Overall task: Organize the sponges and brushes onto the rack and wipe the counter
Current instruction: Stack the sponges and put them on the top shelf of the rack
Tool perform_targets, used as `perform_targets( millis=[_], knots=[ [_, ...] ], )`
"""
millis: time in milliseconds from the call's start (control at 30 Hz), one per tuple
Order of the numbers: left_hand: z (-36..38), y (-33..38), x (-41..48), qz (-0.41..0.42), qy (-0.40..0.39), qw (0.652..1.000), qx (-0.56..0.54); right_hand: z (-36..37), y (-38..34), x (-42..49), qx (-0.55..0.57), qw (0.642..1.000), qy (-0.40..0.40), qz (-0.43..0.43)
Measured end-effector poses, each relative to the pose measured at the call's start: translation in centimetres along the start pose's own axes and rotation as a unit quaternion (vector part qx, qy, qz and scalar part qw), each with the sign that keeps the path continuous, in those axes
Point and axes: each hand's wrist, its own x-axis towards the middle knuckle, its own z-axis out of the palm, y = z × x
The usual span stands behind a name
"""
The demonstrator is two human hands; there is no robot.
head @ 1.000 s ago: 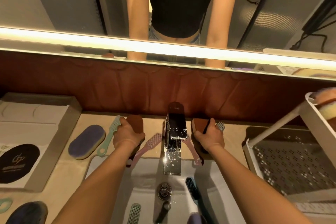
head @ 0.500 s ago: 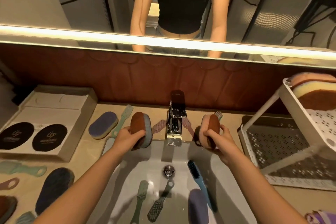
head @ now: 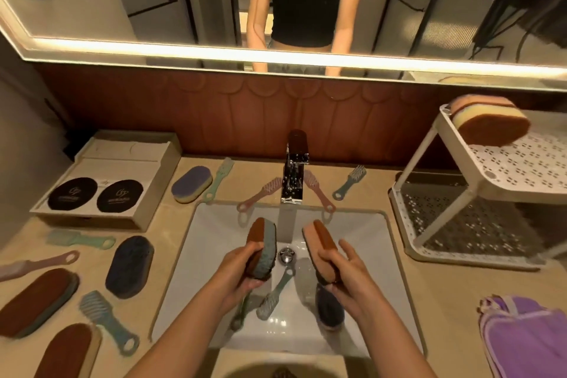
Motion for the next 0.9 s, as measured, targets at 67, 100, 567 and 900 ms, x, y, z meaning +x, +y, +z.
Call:
perform_targets(
  millis=[67, 100, 567, 900],
  knots=[
    [0.4, -1.3, -0.5, -0.006, -0.003, 1.000, -0.004, 0.2, 1.0, -1.0, 0.001, 1.000, 0.000, -0.001],
    [0.5, -2.0, -0.6, -0.006, -0.001, 1.000, 0.005, 0.2, 1.4, -1.4, 0.009, 1.000, 0.001, -0.004],
    [1.8, -3.6, -2.9, -0.022, -0.093, 0.995, 0.023, 0.7, 3.4, -4.4, -0.024, 0.991, -0.012, -0.128],
    [3.5, -3.3, -4.1, 0.000, -0.061, 0.994, -0.085, -0.7, 2.8, -5.4, -0.026, 0.979, 0.049, -0.198]
  ],
)
